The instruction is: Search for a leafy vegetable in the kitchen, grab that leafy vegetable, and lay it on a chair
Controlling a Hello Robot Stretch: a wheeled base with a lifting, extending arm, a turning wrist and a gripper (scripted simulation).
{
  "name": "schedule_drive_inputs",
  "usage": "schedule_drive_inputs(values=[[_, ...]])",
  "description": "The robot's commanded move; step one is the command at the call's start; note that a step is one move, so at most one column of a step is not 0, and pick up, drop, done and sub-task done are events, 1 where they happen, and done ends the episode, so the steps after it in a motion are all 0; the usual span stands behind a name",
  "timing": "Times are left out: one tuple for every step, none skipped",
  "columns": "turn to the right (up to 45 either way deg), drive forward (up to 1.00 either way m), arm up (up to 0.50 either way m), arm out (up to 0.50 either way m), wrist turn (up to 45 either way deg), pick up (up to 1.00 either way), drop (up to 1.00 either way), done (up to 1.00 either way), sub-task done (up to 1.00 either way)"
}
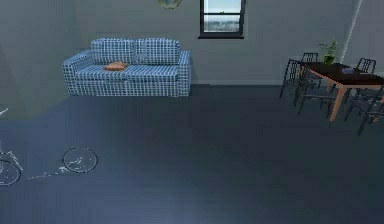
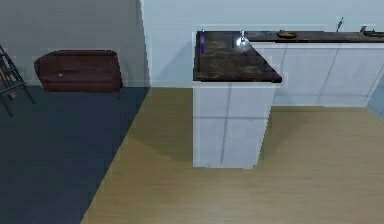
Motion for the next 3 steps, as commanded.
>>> schedule_drive_inputs(values=[[0.0, 0.1, 0.0, 0.0, 0.0, 0.0, 0.0, 0.0, 0.0], [-45.0, 0.0, 0.0, 0.0, 0.0, 0.0, 0.0, 0.0, 0.0], [-42.0, 0.0, 0.0, 0.0, 0.0, 0.0, 0.0, 0.0, 0.0]])
